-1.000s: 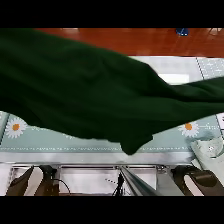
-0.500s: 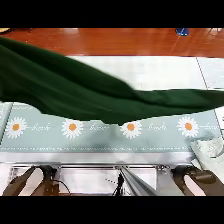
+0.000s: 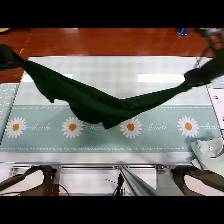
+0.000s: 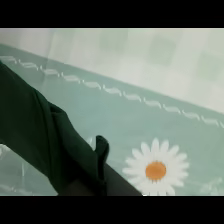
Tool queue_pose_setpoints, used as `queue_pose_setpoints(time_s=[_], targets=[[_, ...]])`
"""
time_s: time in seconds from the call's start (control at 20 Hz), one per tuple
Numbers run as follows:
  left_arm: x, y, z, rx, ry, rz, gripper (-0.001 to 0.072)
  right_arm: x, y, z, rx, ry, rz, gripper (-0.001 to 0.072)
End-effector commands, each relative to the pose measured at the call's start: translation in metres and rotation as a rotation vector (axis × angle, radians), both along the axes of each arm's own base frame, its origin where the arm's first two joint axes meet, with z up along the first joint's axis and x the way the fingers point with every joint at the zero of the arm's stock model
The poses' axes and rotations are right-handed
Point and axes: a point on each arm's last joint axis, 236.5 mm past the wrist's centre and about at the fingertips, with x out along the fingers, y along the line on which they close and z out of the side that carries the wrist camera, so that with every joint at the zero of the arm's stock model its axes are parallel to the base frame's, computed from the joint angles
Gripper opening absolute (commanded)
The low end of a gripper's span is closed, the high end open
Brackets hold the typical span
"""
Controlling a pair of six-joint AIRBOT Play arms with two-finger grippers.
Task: Fold the shirts.
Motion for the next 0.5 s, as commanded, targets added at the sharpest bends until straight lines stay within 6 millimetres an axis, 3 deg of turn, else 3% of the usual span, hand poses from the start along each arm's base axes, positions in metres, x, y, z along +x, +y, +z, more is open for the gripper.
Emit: queue_pose_setpoints(time_s=[0.0, 0.25, 0.35, 0.45], targets=[[0.028, -0.003, -0.077, -0.008, 0.156, -0.015, 0.0024, 0.056, 0.006, -0.058, 0.007, -0.004, 0.009, 0.0023], [0.056, -0.018, -0.141, -0.028, 0.235, -0.021, 0.0024, 0.123, -0.007, -0.089, 0.047, -0.16, -0.126, 0.0023], [0.056, -0.03, -0.163, -0.032, 0.285, -0.047, 0.0024, 0.136, -0.016, -0.099, 0.06, -0.18, -0.184, 0.0023], [0.053, -0.043, -0.181, -0.033, 0.325, -0.078, 0.0024, 0.137, -0.023, -0.113, 0.058, -0.151, -0.208, 0.0023]])
